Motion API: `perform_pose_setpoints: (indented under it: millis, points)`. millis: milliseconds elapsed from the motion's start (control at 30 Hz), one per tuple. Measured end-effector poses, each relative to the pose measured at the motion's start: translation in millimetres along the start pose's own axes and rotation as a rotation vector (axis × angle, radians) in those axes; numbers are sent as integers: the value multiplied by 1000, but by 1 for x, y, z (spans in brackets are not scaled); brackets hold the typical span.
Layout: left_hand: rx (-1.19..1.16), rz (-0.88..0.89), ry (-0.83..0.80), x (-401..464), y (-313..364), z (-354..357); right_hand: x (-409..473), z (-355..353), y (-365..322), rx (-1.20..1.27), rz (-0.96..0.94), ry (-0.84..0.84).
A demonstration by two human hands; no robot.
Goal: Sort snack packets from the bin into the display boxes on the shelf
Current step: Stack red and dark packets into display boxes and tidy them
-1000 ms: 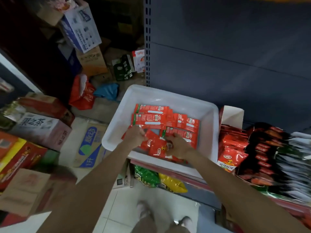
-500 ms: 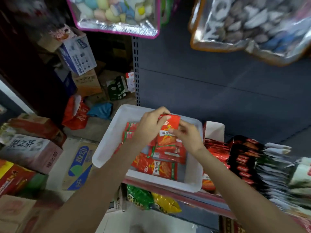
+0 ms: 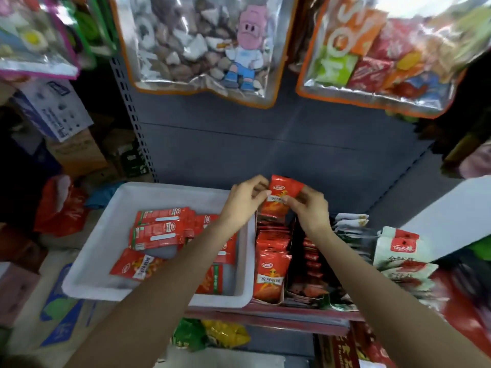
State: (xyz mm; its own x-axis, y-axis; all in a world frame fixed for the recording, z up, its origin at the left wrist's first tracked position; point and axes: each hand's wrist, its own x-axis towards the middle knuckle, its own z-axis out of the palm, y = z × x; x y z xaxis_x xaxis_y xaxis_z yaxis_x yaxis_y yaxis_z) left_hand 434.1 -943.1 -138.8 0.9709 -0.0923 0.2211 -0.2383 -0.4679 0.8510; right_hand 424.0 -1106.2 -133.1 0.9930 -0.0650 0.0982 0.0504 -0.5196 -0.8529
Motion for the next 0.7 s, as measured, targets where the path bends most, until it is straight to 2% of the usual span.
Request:
perform_pose_setpoints:
  millis: [100, 233, 333, 433, 533, 600, 700]
  points:
    - [97, -73, -73, 3, -7, 10, 9, 0, 2, -232, 31, -152]
    - [155, -148, -109, 2, -10, 13, 15, 5, -3, -276, -86, -166]
    - [163, -213, -101, -6, -16, 6, 12, 17, 2, -472, -105, -262]
    - [165, -274, -59, -25, -30, -14, 4, 35, 5, -672, -167, -235]
    - [231, -319, -66, -51, -54, -39, -16, 57, -5, -600, -275, -274]
    - [320, -402, -122, -67, -79, -54, -34, 76, -18, -502, -281, -392]
    - [492, -504, -247, -91, -109, -75, -53, 117, -23, -497, -230, -627]
